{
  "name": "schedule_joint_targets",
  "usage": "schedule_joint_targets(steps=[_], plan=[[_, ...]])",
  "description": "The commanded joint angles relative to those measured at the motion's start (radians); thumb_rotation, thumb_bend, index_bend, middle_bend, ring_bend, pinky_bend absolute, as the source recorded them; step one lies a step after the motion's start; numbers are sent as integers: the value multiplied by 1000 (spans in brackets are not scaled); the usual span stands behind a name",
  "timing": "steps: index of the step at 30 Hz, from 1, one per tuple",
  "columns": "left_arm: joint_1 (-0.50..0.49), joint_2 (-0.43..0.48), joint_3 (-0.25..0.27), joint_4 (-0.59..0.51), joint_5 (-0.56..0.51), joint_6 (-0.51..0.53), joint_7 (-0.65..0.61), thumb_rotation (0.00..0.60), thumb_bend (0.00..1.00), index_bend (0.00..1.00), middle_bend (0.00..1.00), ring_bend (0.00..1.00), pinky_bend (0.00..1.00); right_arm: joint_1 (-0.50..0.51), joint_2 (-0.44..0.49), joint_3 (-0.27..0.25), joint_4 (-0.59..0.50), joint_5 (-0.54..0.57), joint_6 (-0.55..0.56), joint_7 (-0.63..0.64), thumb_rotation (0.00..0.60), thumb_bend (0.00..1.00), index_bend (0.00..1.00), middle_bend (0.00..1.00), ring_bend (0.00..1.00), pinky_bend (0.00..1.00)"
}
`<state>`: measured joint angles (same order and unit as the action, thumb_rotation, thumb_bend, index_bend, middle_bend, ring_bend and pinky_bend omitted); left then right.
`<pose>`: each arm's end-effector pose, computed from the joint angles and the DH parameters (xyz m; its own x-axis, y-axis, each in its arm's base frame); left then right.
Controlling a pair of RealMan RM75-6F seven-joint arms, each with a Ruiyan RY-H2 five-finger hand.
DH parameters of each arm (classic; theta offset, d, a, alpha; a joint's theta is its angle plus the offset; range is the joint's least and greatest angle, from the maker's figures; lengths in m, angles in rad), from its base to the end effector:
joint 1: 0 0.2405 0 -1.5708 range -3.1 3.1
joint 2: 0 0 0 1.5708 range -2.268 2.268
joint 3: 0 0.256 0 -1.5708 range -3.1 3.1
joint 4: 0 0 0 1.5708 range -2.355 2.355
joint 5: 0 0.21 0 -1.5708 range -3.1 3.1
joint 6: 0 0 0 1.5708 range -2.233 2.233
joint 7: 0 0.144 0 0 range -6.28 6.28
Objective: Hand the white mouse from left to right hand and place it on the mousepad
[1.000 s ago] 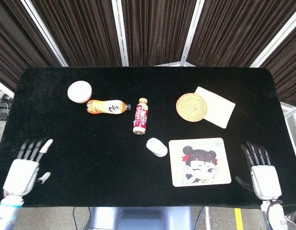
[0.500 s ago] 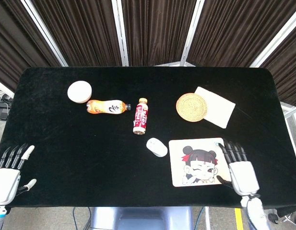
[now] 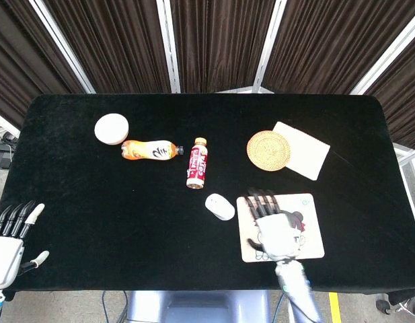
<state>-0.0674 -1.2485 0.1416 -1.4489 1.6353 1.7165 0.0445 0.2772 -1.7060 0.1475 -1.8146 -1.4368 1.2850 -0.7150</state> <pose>-0.3131 0.1355 0.1297 0.4583 -0.0392 0.8879 0.8773 -0.1401 -0.4590 -0.1272 -0.2149 -0.0110 0.3394 -0.0801 0.9372 -0.9103 -0.2789 0.3058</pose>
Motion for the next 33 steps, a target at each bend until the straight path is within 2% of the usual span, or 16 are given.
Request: schedule_joint_targets(steps=[1, 8, 14, 33], plan=[[6, 1, -5, 9, 14, 1, -15, 600, 86, 0, 0, 0, 0, 76, -159, 57, 24, 113, -46, -109, 600, 46, 34, 0, 0, 0], [14, 3, -11, 18, 35, -3, -38, 600, 85, 0, 0, 0, 0, 153, -302, 138, 159, 217, -63, -147, 600, 48, 37, 0, 0, 0], [16, 8, -19, 11, 41, -15, -46, 600, 87, 0, 0, 0, 0, 203, -358, 194, 261, 279, -82, -119, 600, 48, 38, 0, 0, 0], [23, 19, -51, -8, 41, -53, -47, 600, 87, 0, 0, 0, 0, 332, -451, 267, 488, 389, -132, -6, 600, 88, 102, 0, 0, 0]])
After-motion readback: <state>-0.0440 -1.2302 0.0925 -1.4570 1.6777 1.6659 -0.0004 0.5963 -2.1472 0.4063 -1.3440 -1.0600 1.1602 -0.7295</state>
